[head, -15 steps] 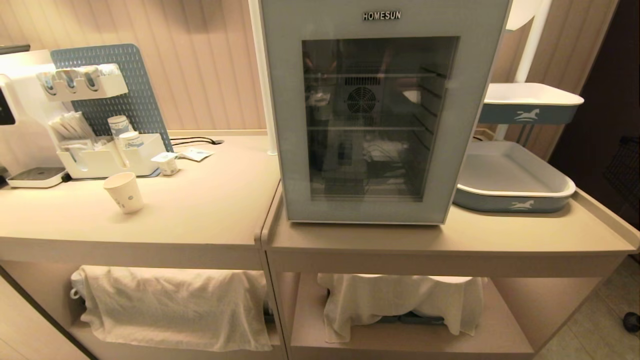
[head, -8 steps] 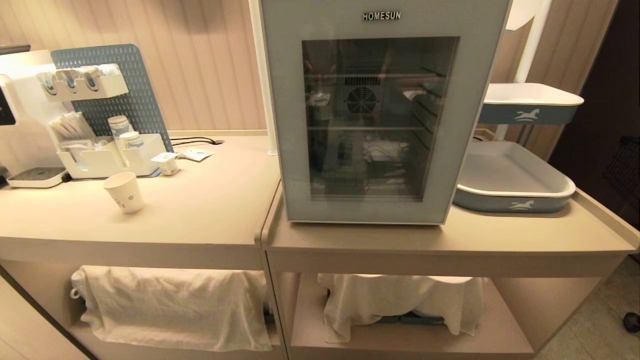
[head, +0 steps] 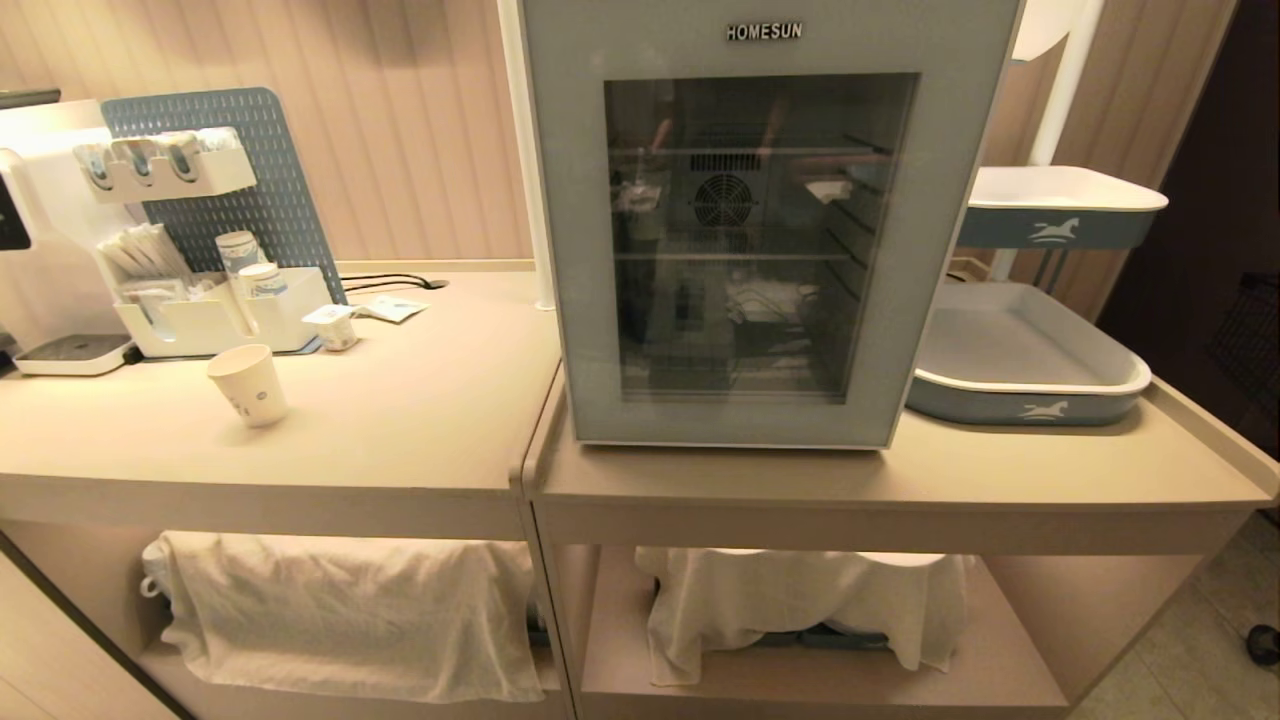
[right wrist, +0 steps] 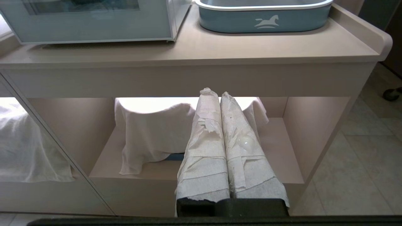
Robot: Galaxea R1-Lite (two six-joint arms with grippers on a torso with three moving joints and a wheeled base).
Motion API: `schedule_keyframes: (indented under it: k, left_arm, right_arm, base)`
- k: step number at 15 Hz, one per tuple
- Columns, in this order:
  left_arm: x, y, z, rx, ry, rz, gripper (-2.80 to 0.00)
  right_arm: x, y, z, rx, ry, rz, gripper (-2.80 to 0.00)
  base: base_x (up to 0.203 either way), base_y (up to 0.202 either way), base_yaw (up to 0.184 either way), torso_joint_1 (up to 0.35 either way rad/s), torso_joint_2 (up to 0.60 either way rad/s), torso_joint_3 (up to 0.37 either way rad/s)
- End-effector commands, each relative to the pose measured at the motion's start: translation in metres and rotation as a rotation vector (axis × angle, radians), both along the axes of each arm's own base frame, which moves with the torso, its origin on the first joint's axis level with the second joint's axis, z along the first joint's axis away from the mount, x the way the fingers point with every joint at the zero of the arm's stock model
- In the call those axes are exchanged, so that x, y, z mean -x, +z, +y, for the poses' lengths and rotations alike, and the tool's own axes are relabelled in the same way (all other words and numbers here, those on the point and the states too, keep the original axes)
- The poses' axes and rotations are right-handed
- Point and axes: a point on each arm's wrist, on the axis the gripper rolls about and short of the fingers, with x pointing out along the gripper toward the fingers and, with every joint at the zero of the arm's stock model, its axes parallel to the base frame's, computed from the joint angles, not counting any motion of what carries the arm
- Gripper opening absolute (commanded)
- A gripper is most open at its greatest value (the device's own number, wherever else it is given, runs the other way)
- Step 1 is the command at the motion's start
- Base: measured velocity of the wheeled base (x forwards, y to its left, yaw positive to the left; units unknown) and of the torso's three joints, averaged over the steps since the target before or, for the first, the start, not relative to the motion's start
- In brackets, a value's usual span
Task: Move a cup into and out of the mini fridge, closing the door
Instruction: Open the freezer door
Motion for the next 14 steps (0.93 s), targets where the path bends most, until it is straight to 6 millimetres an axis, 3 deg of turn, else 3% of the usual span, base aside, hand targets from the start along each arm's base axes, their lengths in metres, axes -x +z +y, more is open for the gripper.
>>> schedule_keyframes:
  k: [1, 14]
  left_arm:
    - [0.0, 0.0, 0.0, 0.0, 0.001, 0.0, -2.8]
    - [0.0, 0.0, 0.0, -0.002, 0.0, 0.0, -2.8]
  right_arm:
    - [-0.0002, -0.0004, 0.0, 0.009, 0.002, 0.001, -2.8]
    - [-0.0003, -0.0018, 0.0002, 0.085, 0.01, 0.011, -2.8]
  base:
    - [0.0, 0.0, 0.0, 0.0, 0.0, 0.0]
    - [0.0, 0.0, 0.0, 0.0, 0.0, 0.0]
